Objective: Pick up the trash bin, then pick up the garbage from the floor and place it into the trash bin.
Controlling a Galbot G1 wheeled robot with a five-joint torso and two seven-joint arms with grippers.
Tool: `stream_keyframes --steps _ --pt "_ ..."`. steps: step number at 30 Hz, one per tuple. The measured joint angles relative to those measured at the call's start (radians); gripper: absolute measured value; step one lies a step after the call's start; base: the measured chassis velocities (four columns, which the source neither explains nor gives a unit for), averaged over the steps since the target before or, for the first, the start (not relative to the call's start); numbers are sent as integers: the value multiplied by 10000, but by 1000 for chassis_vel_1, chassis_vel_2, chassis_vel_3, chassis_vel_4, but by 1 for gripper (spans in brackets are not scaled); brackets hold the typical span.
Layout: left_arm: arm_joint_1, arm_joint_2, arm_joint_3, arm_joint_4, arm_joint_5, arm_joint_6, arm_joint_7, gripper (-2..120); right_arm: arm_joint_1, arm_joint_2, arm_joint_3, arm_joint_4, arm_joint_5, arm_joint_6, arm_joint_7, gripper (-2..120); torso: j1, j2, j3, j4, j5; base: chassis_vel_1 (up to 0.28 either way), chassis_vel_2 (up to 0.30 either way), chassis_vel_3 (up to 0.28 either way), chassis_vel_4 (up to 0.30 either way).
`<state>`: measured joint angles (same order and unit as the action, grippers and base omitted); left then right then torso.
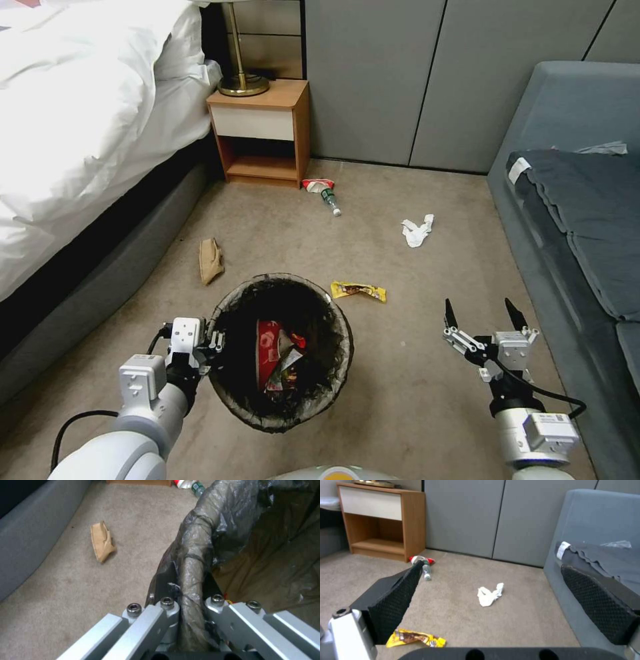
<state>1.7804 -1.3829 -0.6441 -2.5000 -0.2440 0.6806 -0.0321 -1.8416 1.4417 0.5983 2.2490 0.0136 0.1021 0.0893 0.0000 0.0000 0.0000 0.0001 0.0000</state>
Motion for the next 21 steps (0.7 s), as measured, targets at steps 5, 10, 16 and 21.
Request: stream_keyframes --steps 5,10,16,21 --pt "33 0 -5 0 3 26 0 1 -1 -4 11 6 4 8 -1 100 0 0 0 0 0 -92 96 97 -79" --pt "91 3 -8 0 12 66 -1 1 -16 -12 46 8 25 40 -47 100 0 0 0 -1 0 -75 70 80 -91" --pt "126 25 -26 0 27 92 -1 1 -22 -27 21 -9 29 88 -79 100 0 0 0 -1 0 -82 91 71 -79" --pt "135 28 -31 0 33 99 -1 1 -19 -53 -29 -75 29 134 -90 100 0 0 0 -1 -1 -90 117 99 -106"
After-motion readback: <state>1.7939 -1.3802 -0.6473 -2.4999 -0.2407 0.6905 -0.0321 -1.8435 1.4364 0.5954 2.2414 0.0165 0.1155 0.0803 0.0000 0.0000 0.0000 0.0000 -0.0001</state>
